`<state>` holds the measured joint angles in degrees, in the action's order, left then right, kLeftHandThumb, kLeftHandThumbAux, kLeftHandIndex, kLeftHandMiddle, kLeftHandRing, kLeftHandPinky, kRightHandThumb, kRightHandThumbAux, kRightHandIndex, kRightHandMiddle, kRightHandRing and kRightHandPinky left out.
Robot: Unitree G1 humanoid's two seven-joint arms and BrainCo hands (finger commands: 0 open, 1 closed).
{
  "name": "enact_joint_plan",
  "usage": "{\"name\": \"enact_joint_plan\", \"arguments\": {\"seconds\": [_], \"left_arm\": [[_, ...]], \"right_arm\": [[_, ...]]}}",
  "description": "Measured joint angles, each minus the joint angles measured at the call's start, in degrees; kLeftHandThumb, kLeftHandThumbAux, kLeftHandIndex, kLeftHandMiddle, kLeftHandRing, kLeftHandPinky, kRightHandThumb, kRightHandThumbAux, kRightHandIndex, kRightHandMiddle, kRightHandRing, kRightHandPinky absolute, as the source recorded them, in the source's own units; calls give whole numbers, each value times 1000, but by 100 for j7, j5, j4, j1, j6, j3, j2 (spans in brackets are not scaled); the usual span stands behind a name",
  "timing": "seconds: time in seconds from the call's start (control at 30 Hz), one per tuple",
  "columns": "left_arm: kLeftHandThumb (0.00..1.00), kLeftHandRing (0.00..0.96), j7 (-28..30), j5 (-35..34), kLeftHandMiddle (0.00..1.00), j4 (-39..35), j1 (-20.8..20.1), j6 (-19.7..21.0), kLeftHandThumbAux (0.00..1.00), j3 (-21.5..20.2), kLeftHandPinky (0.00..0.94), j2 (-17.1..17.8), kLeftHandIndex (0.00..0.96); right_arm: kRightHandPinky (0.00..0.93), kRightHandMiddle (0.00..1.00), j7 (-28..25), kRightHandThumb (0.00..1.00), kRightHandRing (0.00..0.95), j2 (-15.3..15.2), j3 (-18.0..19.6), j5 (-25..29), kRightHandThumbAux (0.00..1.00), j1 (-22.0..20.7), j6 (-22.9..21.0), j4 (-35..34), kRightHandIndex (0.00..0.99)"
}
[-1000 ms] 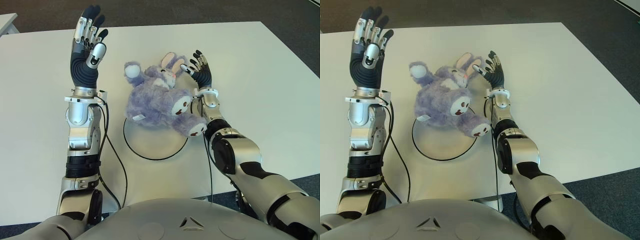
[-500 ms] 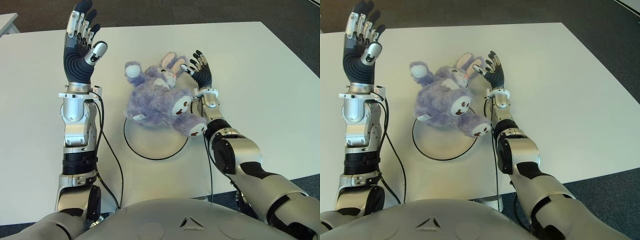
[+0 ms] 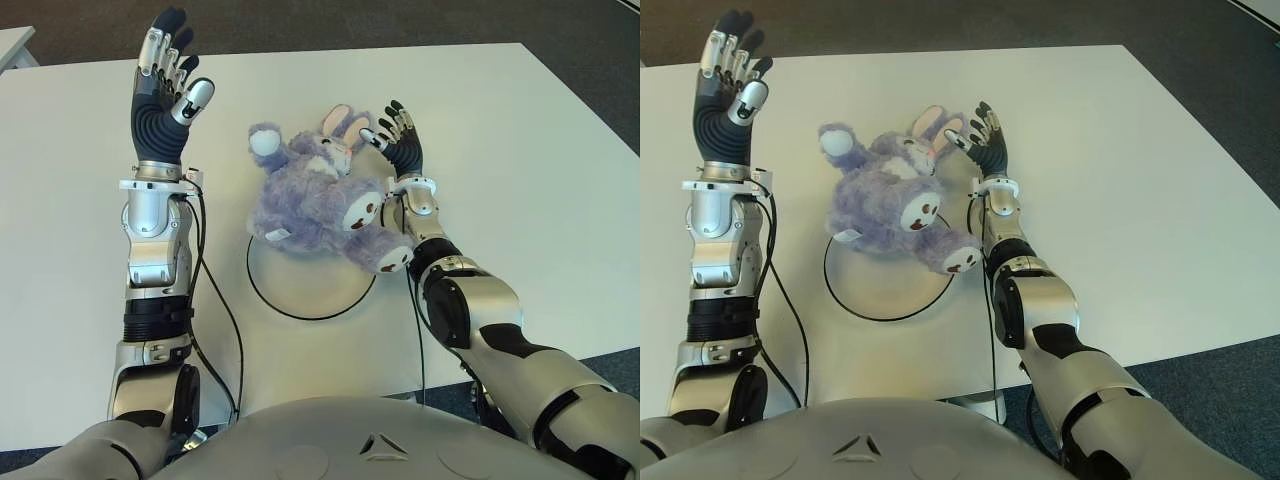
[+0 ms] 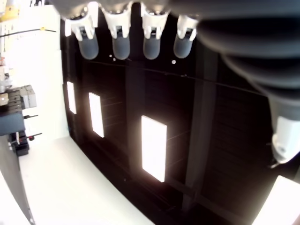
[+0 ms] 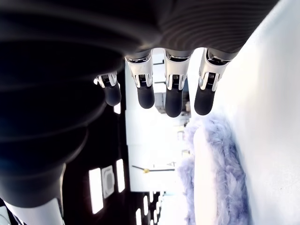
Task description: Put the doll into the plate.
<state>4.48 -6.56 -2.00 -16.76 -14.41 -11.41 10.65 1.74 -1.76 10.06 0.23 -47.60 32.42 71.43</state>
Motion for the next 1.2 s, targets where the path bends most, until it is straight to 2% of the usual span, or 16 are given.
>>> {"name": "enact_joint_plan", "arguments": {"seconds": [0.17, 0.63, 1.2], "left_arm": [[0, 32, -3, -2, 46, 169, -114, 68, 500, -34, 4, 33, 0], [0, 34, -6, 60, 69, 714, -323, 142, 449, -106, 0, 163, 0], [0, 46, -91, 107, 91, 1118, -512, 326, 472, -146, 0, 234, 0]], "right_arm": [[132, 88, 0, 47, 101, 0, 2, 1, 752, 0, 0, 1, 48], [138, 93, -3, 43, 106, 0, 1, 2, 751, -1, 0, -2, 50], [130, 82, 0, 42, 98, 2, 1, 2, 746, 0, 0, -5, 46]]}}
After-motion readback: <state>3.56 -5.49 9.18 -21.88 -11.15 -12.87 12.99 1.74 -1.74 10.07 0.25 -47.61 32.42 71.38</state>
